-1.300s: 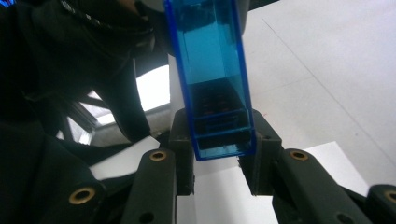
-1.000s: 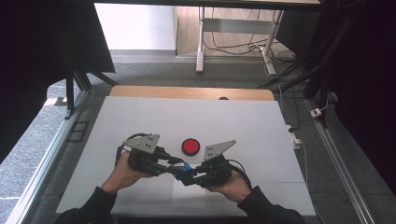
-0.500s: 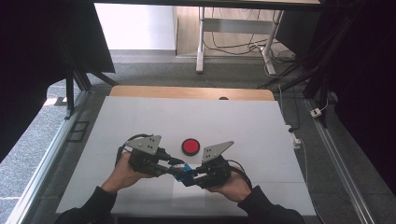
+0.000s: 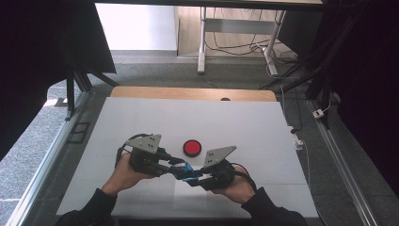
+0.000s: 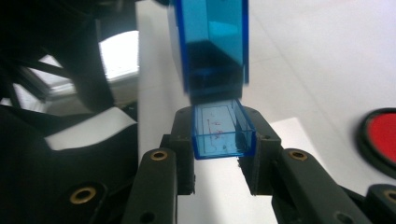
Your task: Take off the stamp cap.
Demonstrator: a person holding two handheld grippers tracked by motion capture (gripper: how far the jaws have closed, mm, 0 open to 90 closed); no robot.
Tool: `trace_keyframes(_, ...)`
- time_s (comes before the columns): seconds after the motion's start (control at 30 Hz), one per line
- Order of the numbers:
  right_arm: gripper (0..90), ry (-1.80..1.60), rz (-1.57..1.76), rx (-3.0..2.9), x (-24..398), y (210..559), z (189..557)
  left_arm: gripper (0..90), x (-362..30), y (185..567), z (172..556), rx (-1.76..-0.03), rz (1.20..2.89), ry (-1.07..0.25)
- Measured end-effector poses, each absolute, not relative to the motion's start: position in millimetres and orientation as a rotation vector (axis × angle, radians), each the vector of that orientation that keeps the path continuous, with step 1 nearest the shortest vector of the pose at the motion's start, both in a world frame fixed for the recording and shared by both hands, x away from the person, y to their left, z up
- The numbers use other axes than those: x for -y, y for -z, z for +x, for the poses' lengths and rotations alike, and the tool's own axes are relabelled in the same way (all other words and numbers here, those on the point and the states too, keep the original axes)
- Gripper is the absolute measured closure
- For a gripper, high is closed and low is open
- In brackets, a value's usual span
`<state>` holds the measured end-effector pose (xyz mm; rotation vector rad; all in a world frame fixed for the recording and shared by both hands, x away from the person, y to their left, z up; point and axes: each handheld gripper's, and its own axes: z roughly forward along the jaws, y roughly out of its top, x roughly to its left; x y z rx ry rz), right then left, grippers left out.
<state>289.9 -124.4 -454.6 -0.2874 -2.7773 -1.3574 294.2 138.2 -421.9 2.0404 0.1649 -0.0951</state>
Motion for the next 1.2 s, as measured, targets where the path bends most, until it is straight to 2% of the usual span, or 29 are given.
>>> trace_keyframes(1.2, 68.5, 1.558, -0.685, 2.795, 187.1, 438.1, 290.3, 70.6, -143.1, 426.1, 288.6, -0.256, 2.064, 0.032)
